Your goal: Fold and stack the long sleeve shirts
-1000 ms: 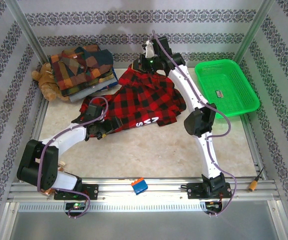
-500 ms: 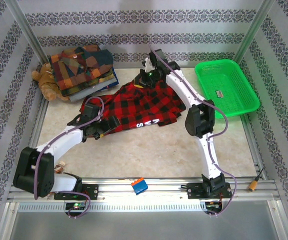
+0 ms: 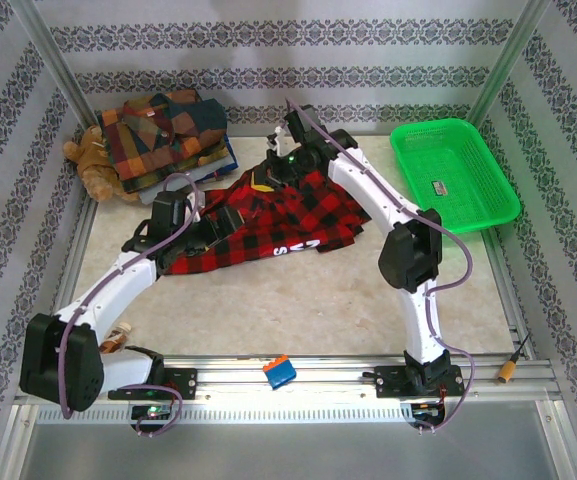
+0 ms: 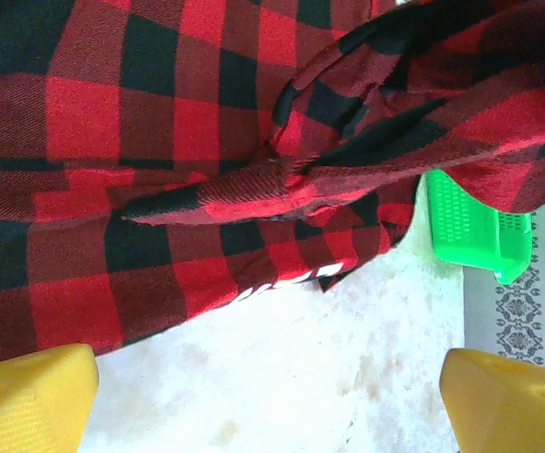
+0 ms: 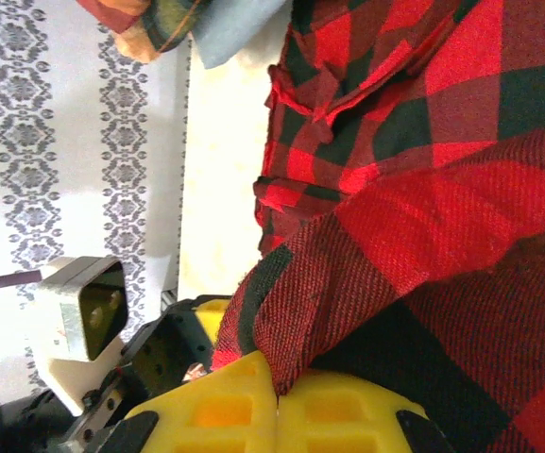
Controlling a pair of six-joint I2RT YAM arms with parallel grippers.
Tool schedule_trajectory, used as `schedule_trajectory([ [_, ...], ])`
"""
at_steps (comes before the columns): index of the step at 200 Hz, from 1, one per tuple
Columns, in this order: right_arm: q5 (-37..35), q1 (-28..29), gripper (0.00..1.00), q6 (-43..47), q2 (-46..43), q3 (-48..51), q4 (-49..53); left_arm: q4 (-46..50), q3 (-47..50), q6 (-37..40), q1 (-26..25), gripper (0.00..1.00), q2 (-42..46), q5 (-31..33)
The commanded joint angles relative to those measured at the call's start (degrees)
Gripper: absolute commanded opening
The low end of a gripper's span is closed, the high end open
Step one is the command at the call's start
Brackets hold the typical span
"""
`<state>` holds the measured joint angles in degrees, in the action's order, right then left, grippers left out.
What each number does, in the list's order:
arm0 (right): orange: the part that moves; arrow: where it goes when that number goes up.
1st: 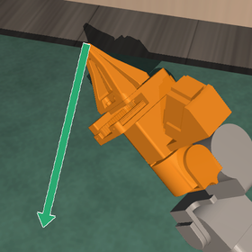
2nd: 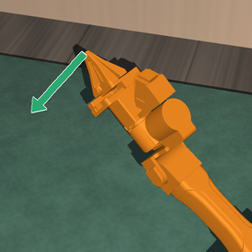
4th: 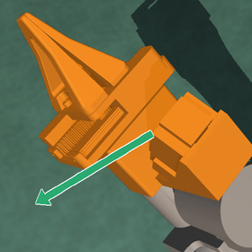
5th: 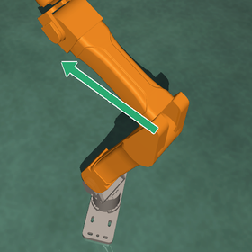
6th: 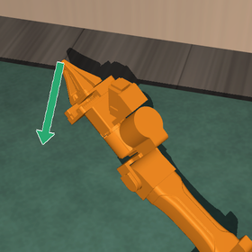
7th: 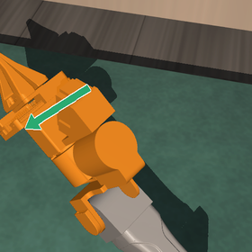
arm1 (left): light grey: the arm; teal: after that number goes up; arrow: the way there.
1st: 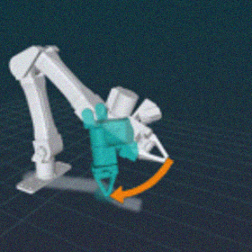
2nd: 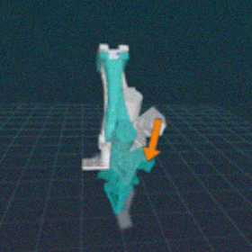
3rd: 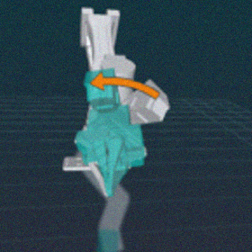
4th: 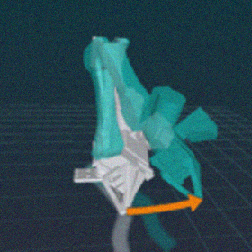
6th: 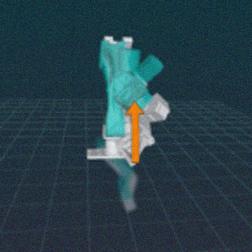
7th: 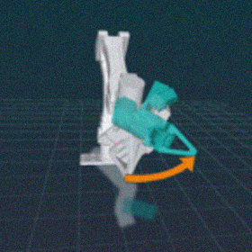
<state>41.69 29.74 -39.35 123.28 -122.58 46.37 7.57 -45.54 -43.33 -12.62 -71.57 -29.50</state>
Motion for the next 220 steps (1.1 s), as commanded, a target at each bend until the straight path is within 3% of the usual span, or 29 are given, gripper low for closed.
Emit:
schedule_trajectory([
  [1, 2.5, 0.1, 0.0, -1.1, 0.4, 0.3, 0.5, -3.7, 0.4, 6.3, 0.6, 0.94, -1.7, -1.8],
  [110, 3.7, 0.7, 0.0, -1.4, -1.6, 4.0, 0.2, -8.8, -4.6, 22.2, 0.7, 0.96, -9.0, -5.9],
  [158, 3.8, 0.7, 0.0, -2.0, -1.8, 4.0, -0.2, -6.7, -7.6, 25.8, 0.6, 0.9, -13.1, -9.2],
  [195, 3.9, 0.9, 0.0, -2.3, -1.8, 3.6, -0.3, -5.9, -8.5, 26.5, 0.7, 0.77, -14.9, -8.6],
  [220, 4.0, 0.9, 0.0, -2.5, -2.0, 3.7, -0.2, -6.1, -9.8, 25.1, 0.7, 0.48, -16.0, -7.7],
])
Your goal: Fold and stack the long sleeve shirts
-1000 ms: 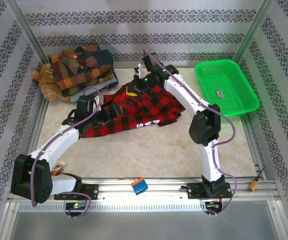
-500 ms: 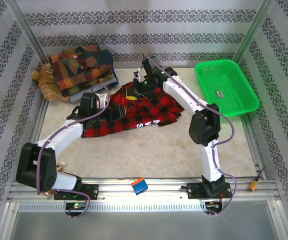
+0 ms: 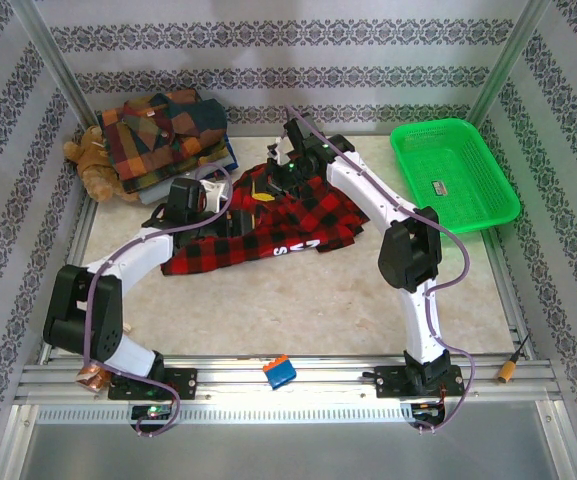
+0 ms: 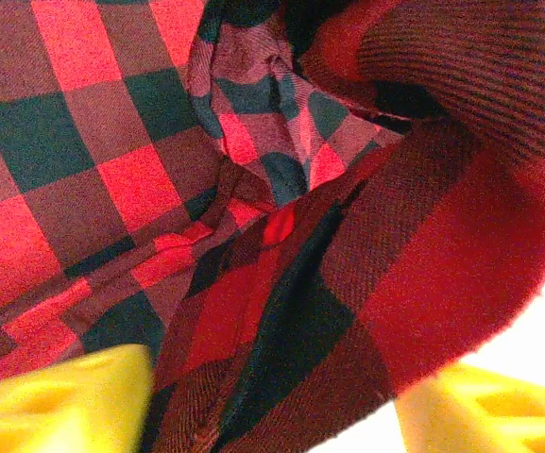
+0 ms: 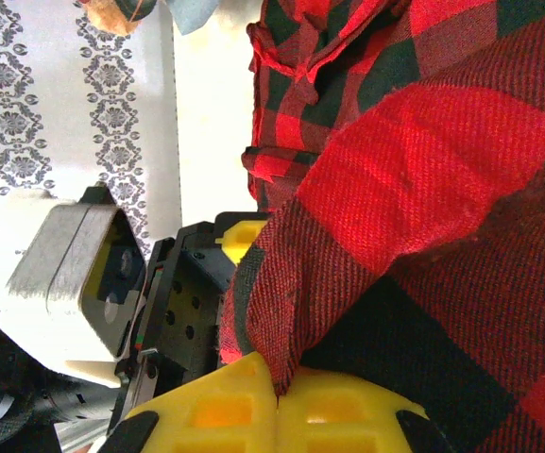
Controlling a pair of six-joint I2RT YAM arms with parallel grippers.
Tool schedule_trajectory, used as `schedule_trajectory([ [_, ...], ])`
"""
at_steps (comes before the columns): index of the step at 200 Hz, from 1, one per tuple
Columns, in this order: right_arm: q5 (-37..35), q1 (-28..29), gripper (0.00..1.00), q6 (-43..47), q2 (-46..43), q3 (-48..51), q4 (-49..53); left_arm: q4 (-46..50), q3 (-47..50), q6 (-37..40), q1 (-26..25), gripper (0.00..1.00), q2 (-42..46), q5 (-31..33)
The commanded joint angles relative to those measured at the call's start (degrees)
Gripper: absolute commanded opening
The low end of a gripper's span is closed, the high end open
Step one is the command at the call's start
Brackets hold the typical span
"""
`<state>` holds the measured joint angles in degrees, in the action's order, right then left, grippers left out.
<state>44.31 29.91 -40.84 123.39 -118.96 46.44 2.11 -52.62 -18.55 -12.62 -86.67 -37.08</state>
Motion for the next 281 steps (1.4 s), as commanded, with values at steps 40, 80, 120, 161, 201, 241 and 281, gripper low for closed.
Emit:
schedule_trajectory([
  [40, -0.2, 0.2, 0.22, -0.3, -2.7, 0.2, 0.3, 5.3, -5.1, -1.4, 1.1, 0.0, 0.3, -1.6],
  [80, -12.9, -2.6, 0.65, 6.1, -9.0, 2.5, 0.8, 13.7, -3.9, -7.1, 3.3, 0.0, 8.2, -17.3],
  [120, -28.5, -5.9, 0.75, 12.3, -13.1, 10.6, -0.3, 25.3, -0.1, -6.5, 6.2, 0.0, 12.0, -26.8],
  [161, -34.5, -6.6, 0.75, 14.3, -10.8, 14.7, -2.7, 44.7, -4.9, 6.6, 6.8, 0.0, 3.9, -21.7],
  [201, -34.3, -5.7, 0.71, 13.2, -8.7, 18.5, -5.4, 56.1, -13.1, 14.8, 7.7, 0.0, -4.1, -14.0],
  [241, -35.7, -3.6, 0.7, 11.4, -9.4, 26.9, -9.7, 62.6, -18.8, 18.6, 9.5, 0.0, -8.9, -7.6],
  [281, -39.0, -3.4, 0.68, 10.6, -7.1, 30.2, -10.6, 66.0, -23.0, 20.4, 11.2, 0.0, -13.7, -2.3],
])
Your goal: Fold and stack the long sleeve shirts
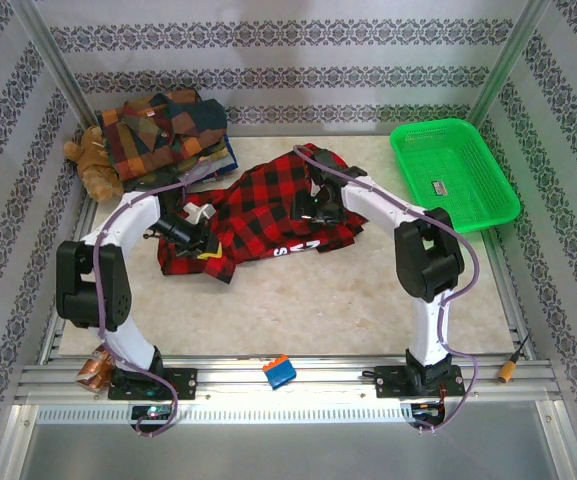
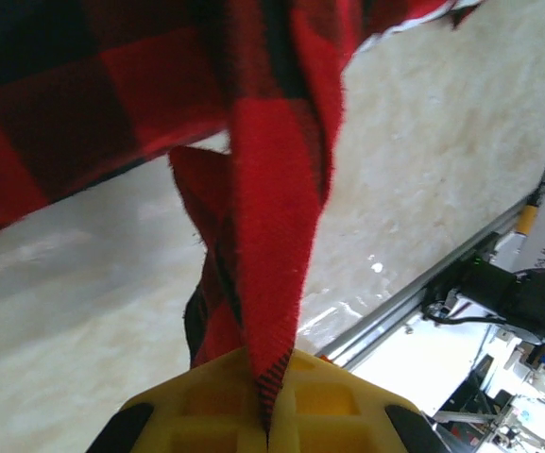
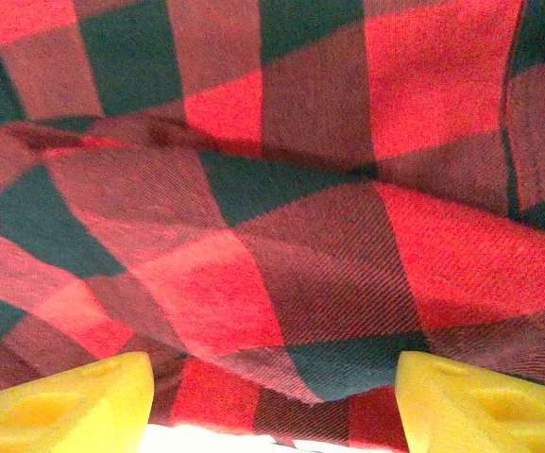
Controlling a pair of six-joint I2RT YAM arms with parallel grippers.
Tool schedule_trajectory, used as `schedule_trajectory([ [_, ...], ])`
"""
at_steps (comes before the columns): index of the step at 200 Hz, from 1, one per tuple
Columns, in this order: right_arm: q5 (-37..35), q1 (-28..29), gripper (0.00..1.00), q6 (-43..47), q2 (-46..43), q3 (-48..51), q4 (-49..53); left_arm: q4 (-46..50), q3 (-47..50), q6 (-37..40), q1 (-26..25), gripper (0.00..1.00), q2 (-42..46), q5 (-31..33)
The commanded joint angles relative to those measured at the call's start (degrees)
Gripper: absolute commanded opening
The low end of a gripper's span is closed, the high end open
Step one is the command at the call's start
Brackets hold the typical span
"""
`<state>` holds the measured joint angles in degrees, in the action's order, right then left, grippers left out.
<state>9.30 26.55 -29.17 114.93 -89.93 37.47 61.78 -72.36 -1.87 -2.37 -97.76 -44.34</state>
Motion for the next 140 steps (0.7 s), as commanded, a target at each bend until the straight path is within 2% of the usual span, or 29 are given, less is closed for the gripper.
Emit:
schedule_trajectory([
  [1, -4.0, 0.0, 0.68, -1.1, 1.4, 1.2, -1.6, 6.5, -3.4, 3.8, 1.0, 0.0, -2.7, 5.0],
  [60, -10.6, -0.3, 0.67, -2.8, 5.0, 1.2, 0.5, 13.3, -14.8, 7.0, 1.4, 0.0, -11.3, 11.2],
  [105, -12.7, -0.8, 0.65, -2.4, 7.0, 0.6, 2.5, 16.3, -20.6, 7.4, 2.3, 0.0, -17.0, 18.9],
  [115, -12.7, -0.9, 0.65, -2.3, 7.3, 0.5, 2.9, 16.9, -22.4, 7.1, 2.4, 0.04, -18.4, 22.2],
  [126, -12.5, -1.0, 0.64, -2.3, 7.3, 1.0, 2.8, 17.9, -25.9, 5.9, 2.8, 0.04, -20.8, 28.8],
  [135, -12.1, -1.1, 0.64, -2.1, 7.1, 1.4, 2.7, 19.7, -29.7, 4.4, 3.3, 0.17, -22.9, 34.2],
  [140, -12.0, -1.0, 0.64, -2.1, 7.0, 1.6, 2.5, 20.6, -31.8, 3.9, 3.6, 0.2, -23.8, 36.4],
])
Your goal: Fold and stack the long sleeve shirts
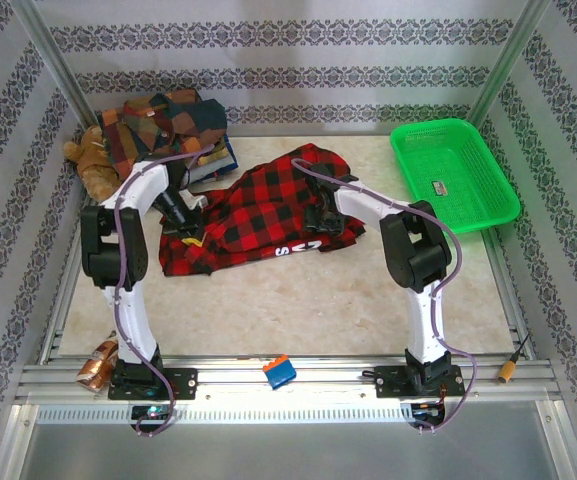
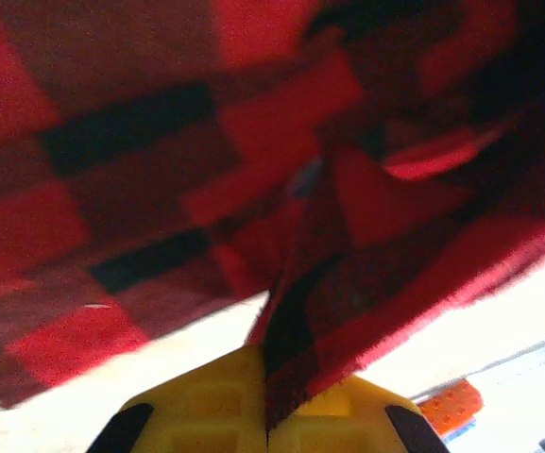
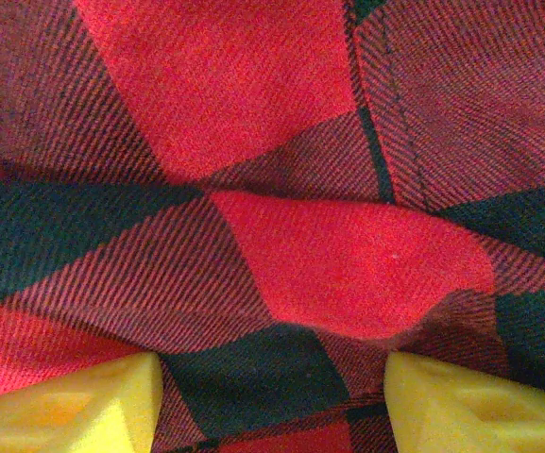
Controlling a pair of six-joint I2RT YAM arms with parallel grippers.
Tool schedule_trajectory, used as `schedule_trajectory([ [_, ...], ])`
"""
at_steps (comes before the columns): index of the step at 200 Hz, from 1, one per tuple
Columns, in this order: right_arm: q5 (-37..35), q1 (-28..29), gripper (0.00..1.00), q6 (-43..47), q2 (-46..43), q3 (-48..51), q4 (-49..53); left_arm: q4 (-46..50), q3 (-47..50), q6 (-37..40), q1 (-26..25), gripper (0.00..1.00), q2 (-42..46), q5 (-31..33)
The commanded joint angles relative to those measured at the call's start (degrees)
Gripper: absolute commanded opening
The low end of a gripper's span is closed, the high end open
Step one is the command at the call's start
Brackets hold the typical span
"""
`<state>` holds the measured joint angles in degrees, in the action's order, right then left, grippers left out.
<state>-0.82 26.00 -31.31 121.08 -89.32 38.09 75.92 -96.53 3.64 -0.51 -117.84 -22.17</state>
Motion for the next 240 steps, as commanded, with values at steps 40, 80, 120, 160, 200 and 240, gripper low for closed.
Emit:
schedule_trajectory([
  [40, -1.0, -0.5, 0.65, 0.1, 0.1, 2.5, 1.2, 4.0, -11.9, -8.0, 3.5, 0.55, 0.8, 21.7],
  [80, -0.4, -0.5, 0.67, 0.0, -1.3, 3.5, 0.2, -14.5, 14.9, -22.4, 3.8, 0.69, 21.2, 4.1],
  [120, 0.3, -0.2, 0.67, -0.1, -0.1, 2.6, 0.5, -36.7, 38.7, -40.4, 4.5, 0.65, 32.5, -8.1],
  [160, 0.5, -0.1, 0.67, 0.0, 0.3, 2.3, 0.6, -46.0, 45.5, -47.6, 4.5, 0.52, 31.6, -6.8],
  [200, 0.8, -0.2, 0.67, -0.1, 0.5, 2.5, 0.5, -52.4, 48.6, -51.2, 4.5, 0.46, 29.2, -6.0],
  [240, 1.2, -0.2, 0.66, -0.1, 1.3, 2.1, 0.6, -54.4, 49.1, -51.9, 4.4, 0.43, 26.4, -5.7],
])
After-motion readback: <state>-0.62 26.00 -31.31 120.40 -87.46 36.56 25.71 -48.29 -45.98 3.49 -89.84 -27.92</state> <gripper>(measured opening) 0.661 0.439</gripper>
